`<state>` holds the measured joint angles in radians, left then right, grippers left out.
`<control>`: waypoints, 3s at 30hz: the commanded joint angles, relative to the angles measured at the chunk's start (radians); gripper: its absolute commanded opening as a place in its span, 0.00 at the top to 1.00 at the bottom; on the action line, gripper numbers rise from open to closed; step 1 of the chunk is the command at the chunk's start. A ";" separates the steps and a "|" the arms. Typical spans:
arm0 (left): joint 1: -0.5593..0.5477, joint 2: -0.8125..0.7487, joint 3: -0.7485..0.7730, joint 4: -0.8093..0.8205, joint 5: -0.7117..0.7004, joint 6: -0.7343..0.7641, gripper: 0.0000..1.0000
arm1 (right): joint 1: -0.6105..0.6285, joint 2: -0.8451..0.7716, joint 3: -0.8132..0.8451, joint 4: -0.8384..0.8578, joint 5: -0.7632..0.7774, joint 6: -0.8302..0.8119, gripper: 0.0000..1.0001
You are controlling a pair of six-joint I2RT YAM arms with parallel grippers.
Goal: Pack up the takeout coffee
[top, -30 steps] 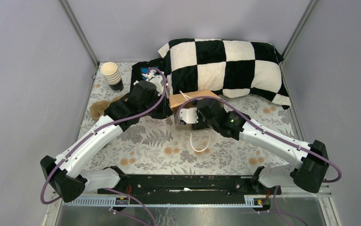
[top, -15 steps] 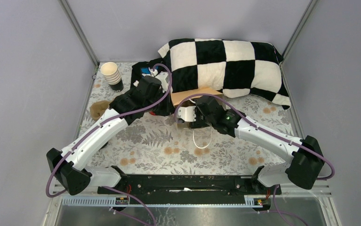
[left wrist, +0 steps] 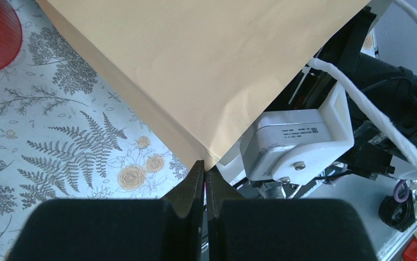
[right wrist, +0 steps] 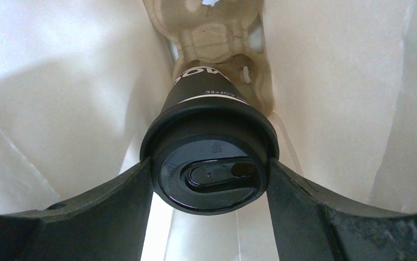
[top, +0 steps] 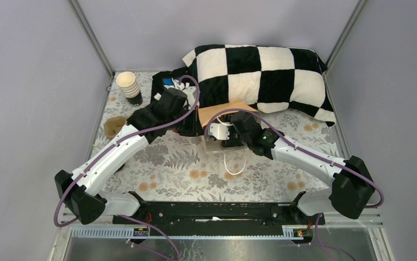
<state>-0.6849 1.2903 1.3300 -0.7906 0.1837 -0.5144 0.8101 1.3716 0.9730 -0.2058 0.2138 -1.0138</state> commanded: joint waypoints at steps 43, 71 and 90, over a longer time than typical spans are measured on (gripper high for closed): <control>0.004 0.033 0.143 -0.143 -0.174 -0.097 0.90 | 0.123 0.076 0.248 -0.129 0.078 0.330 0.67; -0.077 -0.080 -0.061 -0.119 -0.206 -0.104 0.99 | 0.124 -0.046 0.193 -0.206 0.011 0.035 0.69; -0.076 -0.091 -0.023 -0.200 -0.124 -0.069 1.00 | 0.142 -0.077 0.039 -0.114 0.021 -0.146 0.70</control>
<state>-0.7582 1.2022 1.2747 -0.9680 0.0273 -0.5934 0.9470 1.3235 1.0351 -0.3904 0.2188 -1.1004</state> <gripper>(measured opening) 0.006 0.757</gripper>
